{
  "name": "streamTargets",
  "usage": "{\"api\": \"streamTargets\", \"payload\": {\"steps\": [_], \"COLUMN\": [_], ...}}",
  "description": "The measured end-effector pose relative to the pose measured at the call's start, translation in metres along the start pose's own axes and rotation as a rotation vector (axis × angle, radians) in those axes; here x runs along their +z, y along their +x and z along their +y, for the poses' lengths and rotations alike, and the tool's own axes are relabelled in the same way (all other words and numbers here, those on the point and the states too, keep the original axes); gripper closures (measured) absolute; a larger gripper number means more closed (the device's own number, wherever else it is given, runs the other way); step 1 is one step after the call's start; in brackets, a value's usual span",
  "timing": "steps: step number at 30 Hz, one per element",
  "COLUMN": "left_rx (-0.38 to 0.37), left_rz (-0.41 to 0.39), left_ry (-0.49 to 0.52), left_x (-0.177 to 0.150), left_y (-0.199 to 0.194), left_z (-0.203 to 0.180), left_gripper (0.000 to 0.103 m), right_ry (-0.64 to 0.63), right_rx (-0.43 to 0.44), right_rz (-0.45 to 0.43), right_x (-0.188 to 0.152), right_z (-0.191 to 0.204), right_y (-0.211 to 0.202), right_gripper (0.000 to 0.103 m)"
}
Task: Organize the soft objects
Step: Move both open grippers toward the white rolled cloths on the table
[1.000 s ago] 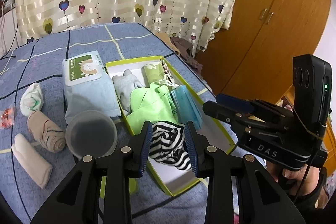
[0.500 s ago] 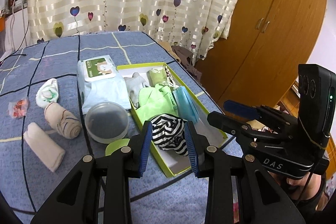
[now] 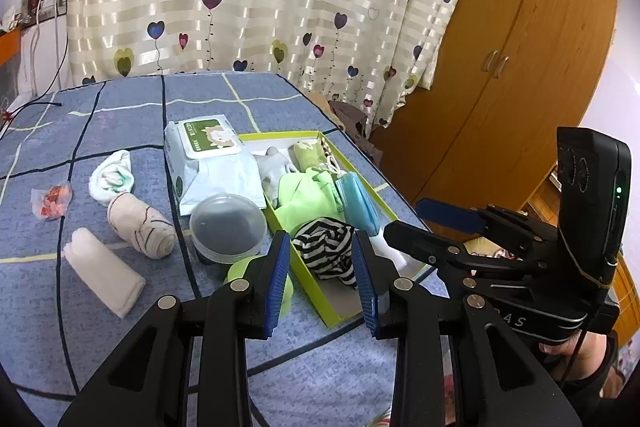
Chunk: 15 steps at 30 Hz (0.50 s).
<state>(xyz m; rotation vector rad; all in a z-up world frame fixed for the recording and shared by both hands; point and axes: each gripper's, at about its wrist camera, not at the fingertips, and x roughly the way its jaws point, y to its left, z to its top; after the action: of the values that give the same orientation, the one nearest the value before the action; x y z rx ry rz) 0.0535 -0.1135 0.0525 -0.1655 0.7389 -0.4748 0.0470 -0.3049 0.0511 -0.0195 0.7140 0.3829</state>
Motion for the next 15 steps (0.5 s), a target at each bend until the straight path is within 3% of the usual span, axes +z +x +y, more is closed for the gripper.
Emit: {"api": "streamTargets", "payload": {"steps": [15], "left_rx": [0.033], "left_rz": [-0.004], "left_ry": [-0.042], "left_x": [-0.001], "left_y": [-0.005], "left_z": [0.021], "left_gripper": [0.07], "right_ry": [-0.031], "right_rx": [0.007], "right_rz": [0.009], "right_x": [0.005], "right_z": [0.017], "right_y": [0.004], "right_gripper": [0.054]}}
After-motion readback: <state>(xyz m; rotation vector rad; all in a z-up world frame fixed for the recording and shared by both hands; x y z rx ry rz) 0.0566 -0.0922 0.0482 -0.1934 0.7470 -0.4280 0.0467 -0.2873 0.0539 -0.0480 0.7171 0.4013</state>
